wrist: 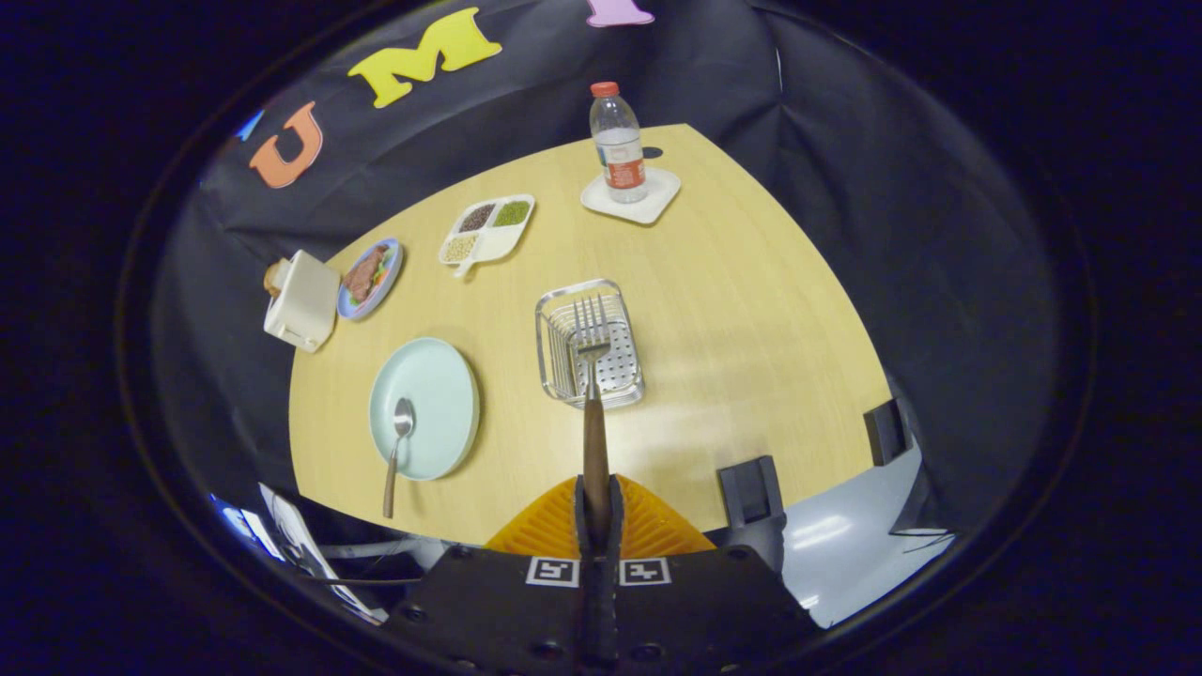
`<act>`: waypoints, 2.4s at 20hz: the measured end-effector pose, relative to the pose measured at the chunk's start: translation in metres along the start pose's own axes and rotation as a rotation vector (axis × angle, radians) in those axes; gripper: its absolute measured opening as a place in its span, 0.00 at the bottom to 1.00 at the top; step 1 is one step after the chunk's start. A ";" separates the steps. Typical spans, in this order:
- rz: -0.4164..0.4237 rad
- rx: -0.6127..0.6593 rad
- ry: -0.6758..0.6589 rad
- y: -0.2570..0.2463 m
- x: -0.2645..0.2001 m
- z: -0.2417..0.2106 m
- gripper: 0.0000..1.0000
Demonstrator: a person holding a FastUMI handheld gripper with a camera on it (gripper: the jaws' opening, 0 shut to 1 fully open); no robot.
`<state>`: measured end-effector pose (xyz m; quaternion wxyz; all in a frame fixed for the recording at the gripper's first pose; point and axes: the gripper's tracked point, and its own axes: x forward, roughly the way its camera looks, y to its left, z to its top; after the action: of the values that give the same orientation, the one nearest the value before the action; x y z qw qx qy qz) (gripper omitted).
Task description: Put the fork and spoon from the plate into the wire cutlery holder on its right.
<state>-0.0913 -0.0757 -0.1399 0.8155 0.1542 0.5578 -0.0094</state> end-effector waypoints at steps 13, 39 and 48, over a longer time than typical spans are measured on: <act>0.025 0.045 -0.049 0.018 0.002 0.034 0.38; 0.095 -0.186 -0.329 0.143 -0.031 0.027 0.96; 0.088 -0.241 -0.177 0.203 0.032 -0.034 0.96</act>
<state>-0.0714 0.1315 -0.1316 0.8736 0.0783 0.4737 0.0797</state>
